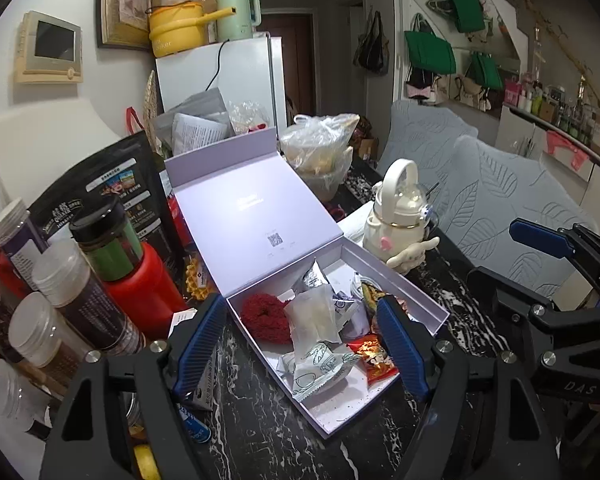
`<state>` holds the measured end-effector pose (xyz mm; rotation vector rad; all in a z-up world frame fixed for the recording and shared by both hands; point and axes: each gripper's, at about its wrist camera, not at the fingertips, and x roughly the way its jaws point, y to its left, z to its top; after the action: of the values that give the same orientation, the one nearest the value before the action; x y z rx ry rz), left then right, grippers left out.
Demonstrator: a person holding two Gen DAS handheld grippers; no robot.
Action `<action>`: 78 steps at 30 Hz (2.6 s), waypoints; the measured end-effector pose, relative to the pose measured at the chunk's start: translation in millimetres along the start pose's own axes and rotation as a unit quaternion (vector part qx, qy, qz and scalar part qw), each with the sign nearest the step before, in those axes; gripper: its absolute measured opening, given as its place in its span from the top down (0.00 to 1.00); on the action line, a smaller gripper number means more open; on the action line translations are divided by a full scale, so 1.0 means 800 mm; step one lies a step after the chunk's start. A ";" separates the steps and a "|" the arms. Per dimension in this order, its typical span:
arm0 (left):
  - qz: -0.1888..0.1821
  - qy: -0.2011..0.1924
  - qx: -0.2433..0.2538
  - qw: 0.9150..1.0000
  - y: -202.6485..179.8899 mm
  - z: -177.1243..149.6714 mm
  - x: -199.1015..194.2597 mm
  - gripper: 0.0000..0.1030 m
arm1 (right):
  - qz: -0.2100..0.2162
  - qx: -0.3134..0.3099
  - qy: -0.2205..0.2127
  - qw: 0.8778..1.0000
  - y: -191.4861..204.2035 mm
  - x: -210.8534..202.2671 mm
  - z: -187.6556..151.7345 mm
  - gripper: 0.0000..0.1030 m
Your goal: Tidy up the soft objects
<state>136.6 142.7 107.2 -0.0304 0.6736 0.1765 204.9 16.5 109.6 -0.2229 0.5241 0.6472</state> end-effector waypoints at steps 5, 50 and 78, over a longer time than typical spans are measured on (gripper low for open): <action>0.002 -0.018 -0.011 1.000 0.004 -0.003 -0.022 0.24 | -0.010 -0.010 -0.025 1.000 0.006 -0.023 0.002 0.24; -0.005 0.009 -0.078 0.997 0.002 -0.148 -0.036 0.23 | -0.033 0.047 0.047 0.997 0.035 -0.054 -0.141 0.09; 0.029 0.025 -0.069 0.997 0.003 -0.143 -0.029 0.23 | -0.025 0.043 0.051 0.997 0.036 -0.034 -0.137 0.09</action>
<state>47.7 132.0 31.9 -0.1478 0.7121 0.2781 125.6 -14.1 29.5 -0.1875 0.6421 0.5640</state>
